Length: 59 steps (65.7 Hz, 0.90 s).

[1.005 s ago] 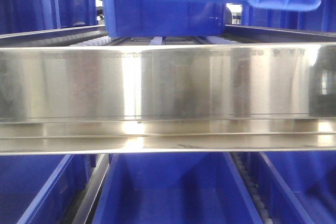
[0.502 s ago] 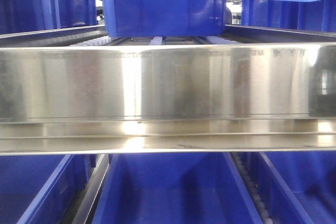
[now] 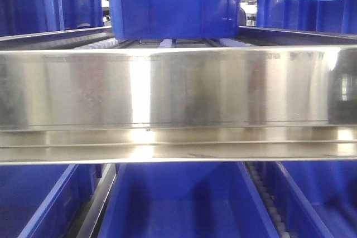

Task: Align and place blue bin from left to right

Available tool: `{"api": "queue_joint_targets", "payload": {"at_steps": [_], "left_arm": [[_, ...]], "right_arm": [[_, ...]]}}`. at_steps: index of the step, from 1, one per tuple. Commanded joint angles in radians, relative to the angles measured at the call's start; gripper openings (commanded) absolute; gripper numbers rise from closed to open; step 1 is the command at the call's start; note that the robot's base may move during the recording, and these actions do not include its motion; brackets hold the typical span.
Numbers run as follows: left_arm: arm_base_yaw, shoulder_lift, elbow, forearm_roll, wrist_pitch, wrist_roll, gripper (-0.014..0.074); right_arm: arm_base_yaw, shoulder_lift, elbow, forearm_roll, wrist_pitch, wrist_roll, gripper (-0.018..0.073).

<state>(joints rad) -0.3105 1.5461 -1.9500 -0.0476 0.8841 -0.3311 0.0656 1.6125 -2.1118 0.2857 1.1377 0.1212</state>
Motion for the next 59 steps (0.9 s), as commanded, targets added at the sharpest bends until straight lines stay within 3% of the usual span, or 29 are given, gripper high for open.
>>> {"api": "queue_joint_targets", "payload": {"at_steps": [1, 59], "left_arm": [[-0.005, -0.036, -0.021, -0.038, -0.221, 0.005, -0.0111], [-0.005, -0.034, -0.021, -0.020, -0.221, 0.005, -0.0111]], "right_arm": [[0.000, -0.017, -0.018, 0.005, -0.070, -0.024, -0.0071], [0.000, -0.017, -0.018, 0.005, -0.070, -0.024, -0.0071]]}}
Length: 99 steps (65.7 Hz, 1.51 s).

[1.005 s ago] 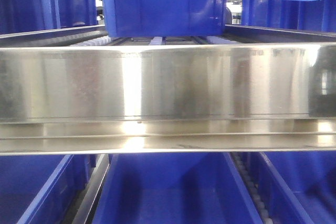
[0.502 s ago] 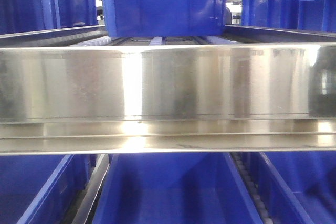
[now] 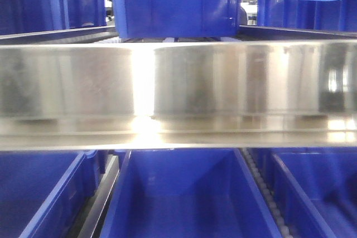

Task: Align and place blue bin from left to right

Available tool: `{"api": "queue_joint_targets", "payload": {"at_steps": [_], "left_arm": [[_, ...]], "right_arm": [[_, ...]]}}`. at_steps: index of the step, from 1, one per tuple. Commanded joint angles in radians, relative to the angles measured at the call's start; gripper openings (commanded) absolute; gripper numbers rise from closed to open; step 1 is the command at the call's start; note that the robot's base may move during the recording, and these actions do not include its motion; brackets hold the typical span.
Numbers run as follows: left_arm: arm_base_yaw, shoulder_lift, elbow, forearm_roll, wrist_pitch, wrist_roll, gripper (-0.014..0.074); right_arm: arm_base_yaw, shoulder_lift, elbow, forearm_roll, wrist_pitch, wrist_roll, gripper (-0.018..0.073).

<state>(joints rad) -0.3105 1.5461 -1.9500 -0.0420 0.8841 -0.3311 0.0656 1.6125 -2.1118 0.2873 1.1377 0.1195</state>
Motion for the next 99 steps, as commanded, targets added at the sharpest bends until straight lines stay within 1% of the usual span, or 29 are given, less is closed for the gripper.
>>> {"api": "queue_joint_targets", "payload": {"at_steps": [1, 99], "left_arm": [[-0.005, -0.034, -0.021, -0.026, -0.221, 0.005, -0.0111], [-0.005, -0.034, -0.021, -0.023, -0.221, 0.005, -0.0111]], "right_arm": [[0.000, -0.017, -0.018, 0.003, -0.070, -0.022, -0.0071], [0.000, -0.017, -0.018, 0.003, -0.072, -0.022, -0.0071]]}}
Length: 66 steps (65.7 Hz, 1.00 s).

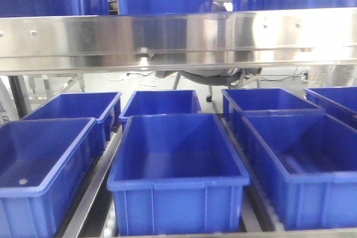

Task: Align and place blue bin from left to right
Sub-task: 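Hold the bin with both grippers while the base backs away from the rack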

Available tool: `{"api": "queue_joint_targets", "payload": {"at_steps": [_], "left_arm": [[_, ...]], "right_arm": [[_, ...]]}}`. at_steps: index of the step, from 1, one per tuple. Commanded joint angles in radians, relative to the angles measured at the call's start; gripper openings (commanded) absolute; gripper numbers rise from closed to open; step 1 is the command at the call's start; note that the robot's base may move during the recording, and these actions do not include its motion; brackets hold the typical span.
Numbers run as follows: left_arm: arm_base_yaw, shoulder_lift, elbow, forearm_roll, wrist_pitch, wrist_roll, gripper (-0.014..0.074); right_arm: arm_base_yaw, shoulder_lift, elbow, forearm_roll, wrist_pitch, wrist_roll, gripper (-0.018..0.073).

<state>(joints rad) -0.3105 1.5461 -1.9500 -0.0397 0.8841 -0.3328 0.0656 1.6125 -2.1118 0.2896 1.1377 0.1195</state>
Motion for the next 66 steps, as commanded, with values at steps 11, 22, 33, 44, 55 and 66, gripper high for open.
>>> {"api": "queue_joint_targets", "payload": {"at_steps": [11, 22, 33, 44, 55, 66], "left_arm": [[-0.005, -0.034, -0.021, -0.026, -0.221, 0.007, -0.0111], [-0.005, -0.034, -0.021, -0.026, -0.221, 0.007, -0.0111], [-0.005, -0.034, -0.021, -0.026, -0.221, 0.007, -0.0111], [-0.005, -0.034, -0.021, -0.026, -0.221, 0.007, -0.0111], [-0.005, -0.034, -0.021, -0.026, -0.221, 0.007, -0.0111], [-0.005, -0.034, -0.021, -0.026, -0.221, 0.007, -0.0111]], "right_arm": [[0.000, -0.017, -0.018, 0.001, -0.072, -0.022, -0.0071], [0.000, -0.017, -0.018, 0.001, -0.072, -0.022, -0.0071], [0.000, -0.017, -0.018, 0.001, -0.072, -0.022, -0.0071], [0.000, -0.017, -0.018, 0.001, -0.072, -0.022, -0.0071], [0.000, -0.017, -0.018, 0.001, -0.072, -0.022, -0.0071], [0.000, -0.017, -0.018, 0.001, -0.072, -0.022, -0.0071]]}}
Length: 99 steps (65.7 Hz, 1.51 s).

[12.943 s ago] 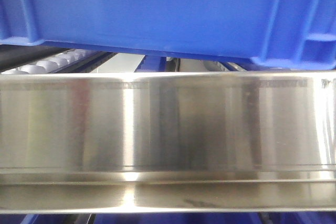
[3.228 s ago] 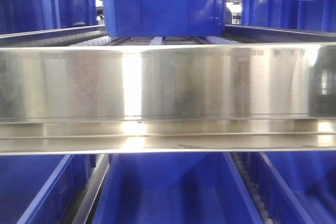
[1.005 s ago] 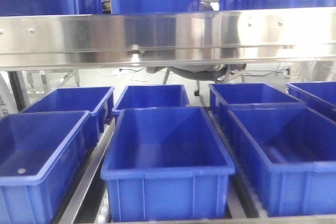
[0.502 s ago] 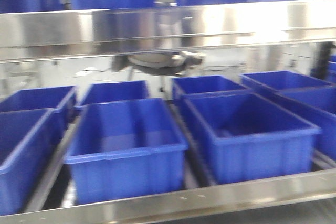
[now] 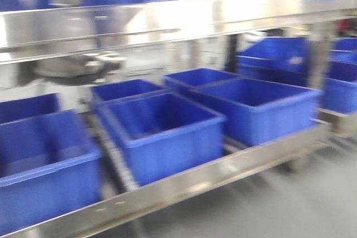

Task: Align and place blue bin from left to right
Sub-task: 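Hold the bin with both grippers while the base backs away from the rack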

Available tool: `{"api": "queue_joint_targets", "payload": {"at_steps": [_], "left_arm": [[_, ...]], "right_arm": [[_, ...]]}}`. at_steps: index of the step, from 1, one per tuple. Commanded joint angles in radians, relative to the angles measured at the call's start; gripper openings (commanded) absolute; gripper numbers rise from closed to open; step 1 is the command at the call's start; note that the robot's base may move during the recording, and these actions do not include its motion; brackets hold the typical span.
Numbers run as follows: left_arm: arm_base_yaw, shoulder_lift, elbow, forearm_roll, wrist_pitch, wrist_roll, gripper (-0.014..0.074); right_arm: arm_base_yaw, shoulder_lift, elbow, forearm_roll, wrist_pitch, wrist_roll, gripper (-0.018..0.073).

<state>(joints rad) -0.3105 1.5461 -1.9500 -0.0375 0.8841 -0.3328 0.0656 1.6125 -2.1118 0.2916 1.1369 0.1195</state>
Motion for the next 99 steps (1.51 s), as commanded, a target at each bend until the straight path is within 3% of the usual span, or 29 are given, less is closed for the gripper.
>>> {"api": "queue_joint_targets", "payload": {"at_steps": [1, 99], "left_arm": [[-0.005, -0.034, -0.021, -0.028, -0.221, 0.007, -0.0111], [-0.005, -0.034, -0.021, -0.028, -0.221, 0.007, -0.0111]], "right_arm": [[0.000, -0.017, -0.018, -0.001, -0.071, -0.022, -0.0071], [0.000, -0.017, -0.018, -0.001, -0.071, -0.022, -0.0071]]}}
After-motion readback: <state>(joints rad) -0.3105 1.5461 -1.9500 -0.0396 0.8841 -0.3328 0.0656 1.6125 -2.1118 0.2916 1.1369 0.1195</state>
